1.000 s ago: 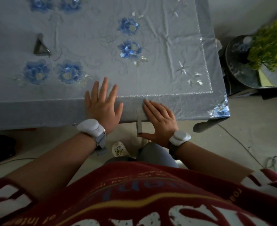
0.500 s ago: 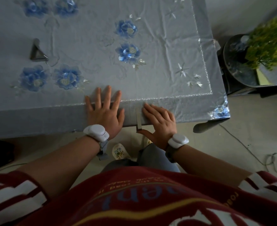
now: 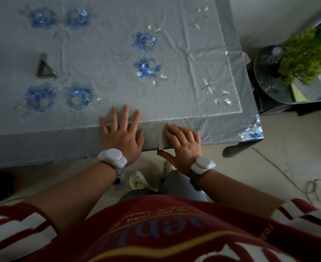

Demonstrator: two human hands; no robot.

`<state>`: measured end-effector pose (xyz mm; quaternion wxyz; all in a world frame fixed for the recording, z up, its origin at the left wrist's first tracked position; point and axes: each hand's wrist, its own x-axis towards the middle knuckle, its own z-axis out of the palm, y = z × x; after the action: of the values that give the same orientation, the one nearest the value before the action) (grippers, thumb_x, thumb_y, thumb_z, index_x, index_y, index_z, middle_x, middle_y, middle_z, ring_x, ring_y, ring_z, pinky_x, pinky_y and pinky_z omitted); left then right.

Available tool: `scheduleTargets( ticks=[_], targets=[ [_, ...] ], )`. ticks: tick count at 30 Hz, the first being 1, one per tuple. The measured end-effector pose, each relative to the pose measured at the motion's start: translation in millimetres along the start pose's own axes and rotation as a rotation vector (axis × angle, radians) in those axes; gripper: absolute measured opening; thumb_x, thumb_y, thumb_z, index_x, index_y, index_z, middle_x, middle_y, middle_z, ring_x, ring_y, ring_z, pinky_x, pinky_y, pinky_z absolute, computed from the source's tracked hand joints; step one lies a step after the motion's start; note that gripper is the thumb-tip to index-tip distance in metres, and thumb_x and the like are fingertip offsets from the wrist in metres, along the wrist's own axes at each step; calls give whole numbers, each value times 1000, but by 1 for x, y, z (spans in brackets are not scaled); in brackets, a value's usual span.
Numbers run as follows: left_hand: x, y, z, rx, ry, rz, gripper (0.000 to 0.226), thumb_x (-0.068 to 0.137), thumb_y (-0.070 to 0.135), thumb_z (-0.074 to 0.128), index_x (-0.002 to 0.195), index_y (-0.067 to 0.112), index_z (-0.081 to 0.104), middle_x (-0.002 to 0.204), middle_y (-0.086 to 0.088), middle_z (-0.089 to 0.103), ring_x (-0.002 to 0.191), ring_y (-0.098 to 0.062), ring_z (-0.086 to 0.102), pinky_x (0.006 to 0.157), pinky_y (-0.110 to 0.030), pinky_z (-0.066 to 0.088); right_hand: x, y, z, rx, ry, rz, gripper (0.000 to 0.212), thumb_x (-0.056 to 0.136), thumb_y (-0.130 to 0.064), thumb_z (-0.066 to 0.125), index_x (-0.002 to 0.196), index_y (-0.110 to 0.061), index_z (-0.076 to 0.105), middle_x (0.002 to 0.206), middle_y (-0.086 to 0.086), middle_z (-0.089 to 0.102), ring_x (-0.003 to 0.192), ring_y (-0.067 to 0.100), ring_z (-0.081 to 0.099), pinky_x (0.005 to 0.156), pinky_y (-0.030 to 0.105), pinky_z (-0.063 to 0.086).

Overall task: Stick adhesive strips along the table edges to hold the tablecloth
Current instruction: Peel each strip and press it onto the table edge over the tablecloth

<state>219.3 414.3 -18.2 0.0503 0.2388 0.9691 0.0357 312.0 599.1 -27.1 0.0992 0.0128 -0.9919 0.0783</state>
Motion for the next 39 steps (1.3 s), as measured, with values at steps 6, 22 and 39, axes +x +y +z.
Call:
scheduleTargets(
  ticks=[6,22,39],
  targets=[
    [2,-8,-9,-128,-11,-17,54,88,48,30,136,25,39,151,-4,33,140,-35,25,109,-60,17,30,-10,-16,86,-80,44,52,81,-59,50,113,-20,58,125,2,58,113,24,50,98,44,40],
    [76,-163,-64,-269,235,-573,30,79,15,61,107,7,63,111,-22,62,102,-43,54,84,-47,45,164,-60,18,53,-361,-21,66,86,-64,25,146,-40,12,159,-7,8,147,23,2,114,59,-3],
    [129,-170,-85,-338,223,-408,14,75,23,72,74,9,72,78,-18,71,80,-37,63,68,-38,47,168,-61,22,45,-273,-4,64,81,-66,37,138,-38,35,150,-4,38,138,27,35,111,61,18]
  ],
)
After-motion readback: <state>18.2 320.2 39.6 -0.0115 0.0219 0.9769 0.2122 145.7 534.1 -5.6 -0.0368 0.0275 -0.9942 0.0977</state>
